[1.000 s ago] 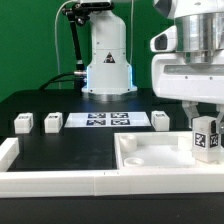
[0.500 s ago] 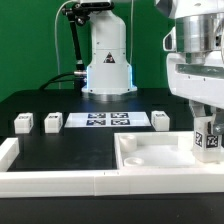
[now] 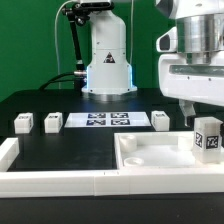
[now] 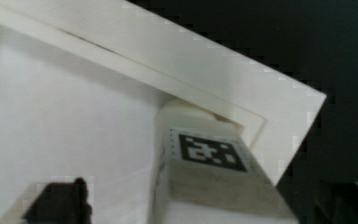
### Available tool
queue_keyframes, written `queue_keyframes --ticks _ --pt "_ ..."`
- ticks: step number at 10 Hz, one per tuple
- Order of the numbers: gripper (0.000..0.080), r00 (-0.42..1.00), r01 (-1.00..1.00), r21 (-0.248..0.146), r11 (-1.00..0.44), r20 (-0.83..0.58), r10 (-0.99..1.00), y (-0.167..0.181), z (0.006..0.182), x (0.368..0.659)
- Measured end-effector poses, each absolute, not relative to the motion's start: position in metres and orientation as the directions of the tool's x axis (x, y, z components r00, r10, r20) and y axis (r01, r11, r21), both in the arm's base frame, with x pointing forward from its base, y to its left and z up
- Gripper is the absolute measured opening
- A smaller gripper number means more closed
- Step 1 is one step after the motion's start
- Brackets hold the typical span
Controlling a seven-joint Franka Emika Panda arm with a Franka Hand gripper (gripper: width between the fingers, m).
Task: Assemble square table
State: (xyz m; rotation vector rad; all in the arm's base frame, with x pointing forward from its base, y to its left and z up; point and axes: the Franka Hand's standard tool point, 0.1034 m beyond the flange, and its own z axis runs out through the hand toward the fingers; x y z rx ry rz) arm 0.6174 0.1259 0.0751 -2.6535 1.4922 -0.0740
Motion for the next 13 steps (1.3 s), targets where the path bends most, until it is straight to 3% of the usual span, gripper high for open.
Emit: queue_keyframes --ticks 6,13 --pt "0.0649 0.884 -0.457 -0.098 -0.884 0.062 -0.463 0.1184 0.0790 0.6238" --pt "0.0649 0.993 -0.054 -0.049 -0.997 0.098 -0.059 0.1196 0.0784 0.6235"
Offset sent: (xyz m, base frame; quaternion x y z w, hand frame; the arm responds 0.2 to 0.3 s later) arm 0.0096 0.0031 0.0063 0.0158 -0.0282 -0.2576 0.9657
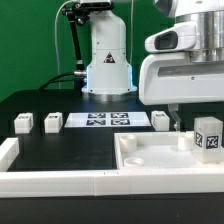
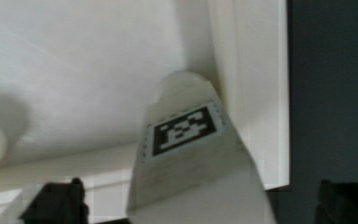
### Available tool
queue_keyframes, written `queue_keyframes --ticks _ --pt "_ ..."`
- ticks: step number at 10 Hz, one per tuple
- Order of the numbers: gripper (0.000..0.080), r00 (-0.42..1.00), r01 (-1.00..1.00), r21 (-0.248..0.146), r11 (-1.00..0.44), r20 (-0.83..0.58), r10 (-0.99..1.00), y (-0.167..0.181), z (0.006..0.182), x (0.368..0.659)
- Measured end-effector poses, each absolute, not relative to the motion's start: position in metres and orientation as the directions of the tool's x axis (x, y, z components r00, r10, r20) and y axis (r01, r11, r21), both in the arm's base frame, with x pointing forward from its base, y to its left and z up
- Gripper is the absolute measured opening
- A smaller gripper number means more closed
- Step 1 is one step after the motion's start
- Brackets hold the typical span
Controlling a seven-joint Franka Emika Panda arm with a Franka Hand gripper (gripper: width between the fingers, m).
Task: Assemble square table
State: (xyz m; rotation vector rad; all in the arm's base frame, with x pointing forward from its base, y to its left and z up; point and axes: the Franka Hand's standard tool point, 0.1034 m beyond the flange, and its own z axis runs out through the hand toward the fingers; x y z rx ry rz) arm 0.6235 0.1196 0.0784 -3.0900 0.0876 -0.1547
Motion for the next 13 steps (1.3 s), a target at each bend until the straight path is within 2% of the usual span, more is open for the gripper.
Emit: queue_keyframes --ticks 3,4,5,6,7,10,13 --pt "0.0649 0.991 0.087 -0.018 -0.996 0.108 0.085 0.1195 0.0786 0.6241" --pt "0.0562 0.978 0.179 -0.002 -0.984 0.108 0.178 0.1171 0.0786 0.6245" --pt "0.0427 0.978 0.179 -0.001 -0.984 0.108 0.178 0.1168 0.0786 0.6246" --pt "0.0427 0.978 0.178 -0.001 -0.984 0.108 0.177 0.1167 0.0786 0.6246" --pt "0.0291 0.978 0.178 -0.001 -0.984 0.108 0.177 0.1165 0.0784 0.6245" --pt "0.0291 0.983 0.149 -0.005 -0.989 0.108 0.148 0.1164 0.0783 0.6245" --pt "0.0291 0.992 -0.071 -0.030 -0.997 0.103 -0.074 0.1171 0.0781 0.6243"
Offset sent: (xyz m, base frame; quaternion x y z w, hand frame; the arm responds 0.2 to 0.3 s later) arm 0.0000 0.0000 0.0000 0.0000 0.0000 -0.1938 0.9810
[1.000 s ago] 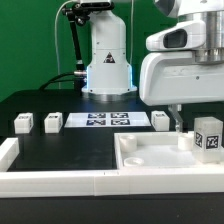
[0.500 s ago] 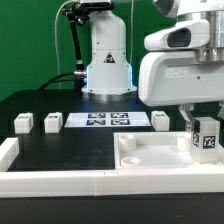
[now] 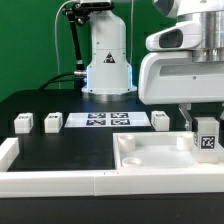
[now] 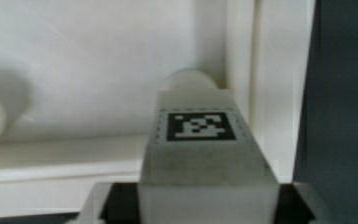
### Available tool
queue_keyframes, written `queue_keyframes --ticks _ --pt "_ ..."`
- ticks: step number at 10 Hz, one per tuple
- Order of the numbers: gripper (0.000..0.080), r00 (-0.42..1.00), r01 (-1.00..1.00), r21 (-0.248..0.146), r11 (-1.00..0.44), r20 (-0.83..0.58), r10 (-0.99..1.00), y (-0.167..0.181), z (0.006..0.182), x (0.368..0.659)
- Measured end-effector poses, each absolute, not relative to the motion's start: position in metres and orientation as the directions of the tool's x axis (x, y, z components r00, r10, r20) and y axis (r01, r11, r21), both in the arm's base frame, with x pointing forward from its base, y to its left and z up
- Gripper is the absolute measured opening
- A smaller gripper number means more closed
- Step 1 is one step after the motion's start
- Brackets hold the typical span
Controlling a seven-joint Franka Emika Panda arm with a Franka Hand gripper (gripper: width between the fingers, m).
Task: Assemble square table
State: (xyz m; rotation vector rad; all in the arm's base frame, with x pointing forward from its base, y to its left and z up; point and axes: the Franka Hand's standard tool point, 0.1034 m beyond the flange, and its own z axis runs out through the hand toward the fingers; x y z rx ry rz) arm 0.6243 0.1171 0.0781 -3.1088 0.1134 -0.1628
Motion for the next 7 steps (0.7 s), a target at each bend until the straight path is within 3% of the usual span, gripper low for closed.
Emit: queue_keyframes --ticks 5,7 --pt "0.0292 0.857 -0.504 -0.075 -0.860 0.075 -0.509 0.1178 0.0769 0.6225" --pt "0.0292 0.700 -0.705 -0.093 -0.703 0.063 -0.711 0.1176 0.0762 0.6220"
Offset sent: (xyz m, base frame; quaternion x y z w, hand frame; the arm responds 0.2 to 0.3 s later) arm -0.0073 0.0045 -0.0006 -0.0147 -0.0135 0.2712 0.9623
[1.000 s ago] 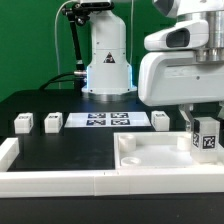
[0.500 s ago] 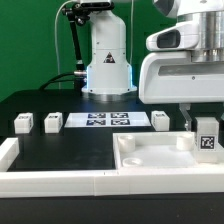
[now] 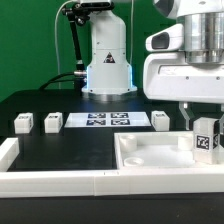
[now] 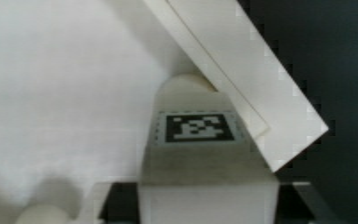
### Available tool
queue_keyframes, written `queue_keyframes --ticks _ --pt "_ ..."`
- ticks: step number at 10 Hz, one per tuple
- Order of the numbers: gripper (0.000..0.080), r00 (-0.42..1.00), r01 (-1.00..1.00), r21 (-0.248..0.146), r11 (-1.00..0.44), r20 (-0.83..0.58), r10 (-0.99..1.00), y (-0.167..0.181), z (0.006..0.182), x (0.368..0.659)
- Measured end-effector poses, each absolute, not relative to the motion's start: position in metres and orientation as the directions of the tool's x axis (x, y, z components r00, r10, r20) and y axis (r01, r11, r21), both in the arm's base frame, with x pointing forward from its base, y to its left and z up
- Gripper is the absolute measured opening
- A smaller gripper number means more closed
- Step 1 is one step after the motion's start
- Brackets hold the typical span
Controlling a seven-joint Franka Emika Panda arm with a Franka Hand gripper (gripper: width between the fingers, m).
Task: Assemble square table
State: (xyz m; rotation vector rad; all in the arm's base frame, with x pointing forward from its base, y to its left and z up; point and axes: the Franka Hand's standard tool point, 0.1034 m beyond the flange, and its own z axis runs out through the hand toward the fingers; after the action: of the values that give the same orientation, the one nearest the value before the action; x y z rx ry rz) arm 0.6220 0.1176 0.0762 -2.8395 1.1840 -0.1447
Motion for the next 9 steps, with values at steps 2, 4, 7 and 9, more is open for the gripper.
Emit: queue_keyframes --ticks 2,4,7,9 --pt "0.0292 0.543 -0.833 -0.100 -0.544 0.039 -0.839 0.1171 0.0761 0.6212" --pt "0.0293 0.343 -0.934 -0.105 -0.340 -0.006 -0.939 0.1159 0.0760 0.6204" --pt "0.0294 0.155 -0.983 -0.105 -0.150 -0.040 -0.987 0.1146 0.0761 0.6208" --pt "0.0294 0.062 -0.993 -0.102 -0.056 -0.056 -0.997 0.1153 0.0760 0.6206"
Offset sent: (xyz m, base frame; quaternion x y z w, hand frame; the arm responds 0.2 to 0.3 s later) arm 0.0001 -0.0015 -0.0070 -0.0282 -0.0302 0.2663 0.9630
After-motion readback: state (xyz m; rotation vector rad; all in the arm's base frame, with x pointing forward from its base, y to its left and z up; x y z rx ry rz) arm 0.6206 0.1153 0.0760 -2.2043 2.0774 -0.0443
